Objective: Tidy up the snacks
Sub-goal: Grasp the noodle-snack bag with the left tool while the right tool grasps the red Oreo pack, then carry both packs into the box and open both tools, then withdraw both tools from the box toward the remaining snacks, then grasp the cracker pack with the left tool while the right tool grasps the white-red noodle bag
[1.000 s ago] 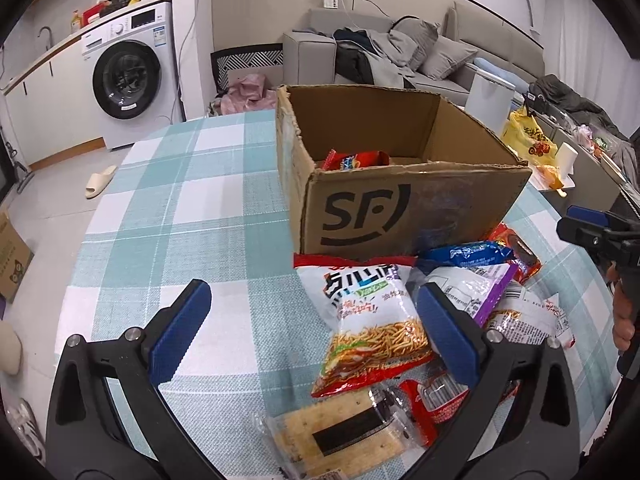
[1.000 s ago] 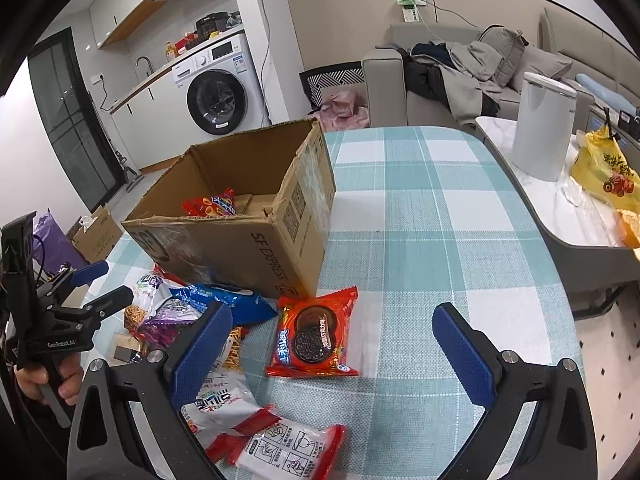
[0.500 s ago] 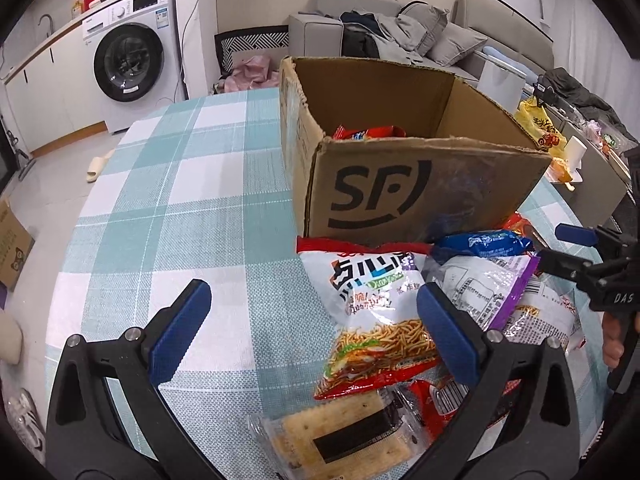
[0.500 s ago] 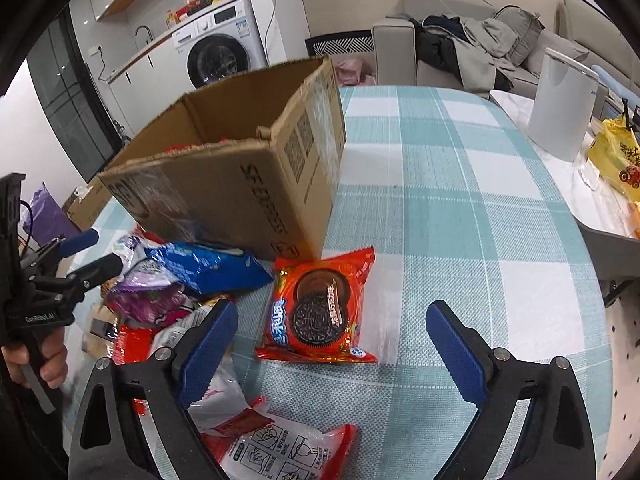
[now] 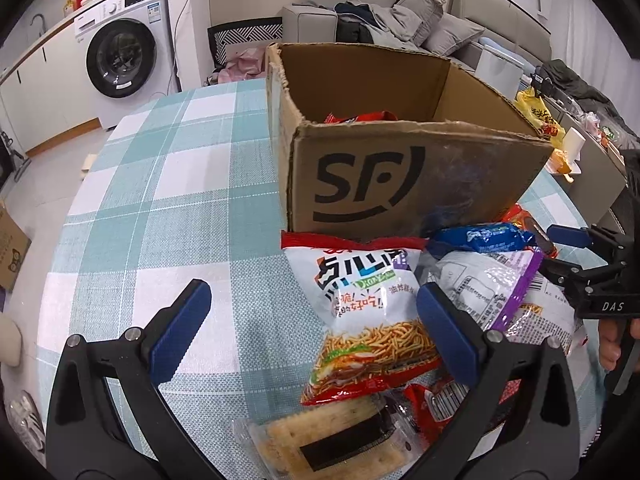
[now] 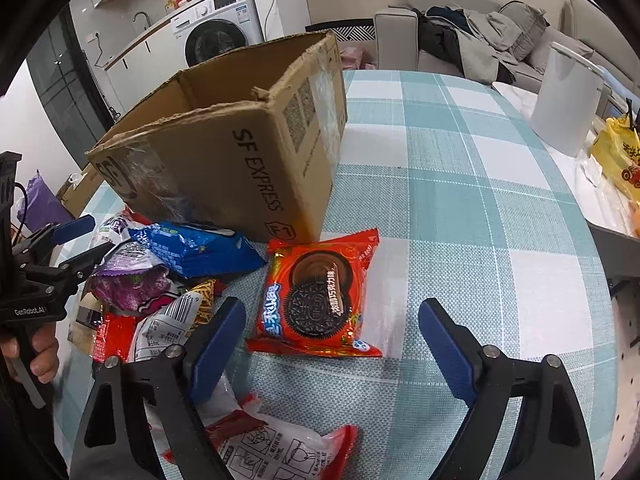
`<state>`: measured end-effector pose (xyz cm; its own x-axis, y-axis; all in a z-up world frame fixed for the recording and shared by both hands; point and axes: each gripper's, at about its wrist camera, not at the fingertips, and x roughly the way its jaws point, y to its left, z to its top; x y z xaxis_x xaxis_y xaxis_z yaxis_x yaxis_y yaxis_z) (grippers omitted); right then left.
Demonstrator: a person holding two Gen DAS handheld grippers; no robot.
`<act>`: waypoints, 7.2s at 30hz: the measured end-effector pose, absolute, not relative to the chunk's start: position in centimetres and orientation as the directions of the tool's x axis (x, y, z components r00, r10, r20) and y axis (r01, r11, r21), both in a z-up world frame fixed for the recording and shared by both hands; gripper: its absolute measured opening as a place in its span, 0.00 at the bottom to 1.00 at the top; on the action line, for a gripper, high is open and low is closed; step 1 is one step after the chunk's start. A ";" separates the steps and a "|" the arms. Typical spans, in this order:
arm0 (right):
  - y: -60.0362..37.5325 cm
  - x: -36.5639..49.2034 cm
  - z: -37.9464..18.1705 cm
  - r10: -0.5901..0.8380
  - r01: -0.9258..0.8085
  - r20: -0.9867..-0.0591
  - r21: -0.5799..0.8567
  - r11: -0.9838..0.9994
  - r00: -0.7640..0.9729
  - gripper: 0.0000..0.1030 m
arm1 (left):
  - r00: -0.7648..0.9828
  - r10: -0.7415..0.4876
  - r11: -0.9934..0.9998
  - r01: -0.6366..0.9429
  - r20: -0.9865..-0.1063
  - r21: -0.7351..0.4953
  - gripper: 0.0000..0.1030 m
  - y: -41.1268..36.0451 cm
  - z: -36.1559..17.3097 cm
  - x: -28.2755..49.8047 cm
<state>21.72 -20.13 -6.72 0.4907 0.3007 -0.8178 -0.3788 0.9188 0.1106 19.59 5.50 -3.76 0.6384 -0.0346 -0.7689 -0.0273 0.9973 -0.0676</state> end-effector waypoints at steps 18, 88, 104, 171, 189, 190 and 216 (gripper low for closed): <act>-20.3 21.9 -7.1 0.303 -0.380 -0.813 0.110 0.918 0.498 0.55 | 0.610 -0.149 0.987 0.044 -0.778 -0.154 0.74 5.4 -5.0 20.1; -19.0 18.8 3.5 0.511 -0.477 -0.565 0.222 0.851 0.648 0.44 | 0.815 -0.166 0.984 0.097 -0.556 -0.151 0.40 3.0 8.3 14.9; -16.9 21.7 4.3 0.524 -0.466 -0.580 0.263 0.845 0.624 0.44 | 0.820 -0.130 0.990 0.079 -0.558 -0.116 0.40 2.0 8.8 18.6; -17.0 20.5 3.9 0.478 -0.453 -0.607 0.208 0.867 0.635 0.99 | 0.827 -0.082 0.994 0.024 -0.557 -0.110 0.99 4.5 6.8 16.0; -19.0 17.9 1.7 0.434 -0.421 -0.666 0.194 0.886 0.607 1.00 | 0.809 -0.074 0.996 0.030 -0.583 -0.085 0.99 3.8 5.9 12.0; -19.1 17.7 1.6 0.449 -0.427 -0.668 0.211 0.879 0.593 1.00 | 0.807 -0.074 0.996 0.031 -0.586 -0.083 0.99 3.8 5.7 11.9; -16.6 14.5 -1.4 0.401 -0.540 -0.762 0.081 0.838 0.508 1.00 | 0.716 -0.023 0.995 -0.049 -0.697 -0.083 0.99 5.5 0.4 9.4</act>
<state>14.46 -16.65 -1.42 0.5077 0.4013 -0.7624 -0.5401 0.8377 0.0813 9.42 5.48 0.39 0.7165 -0.0234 -0.6972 -0.0487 0.9953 -0.0835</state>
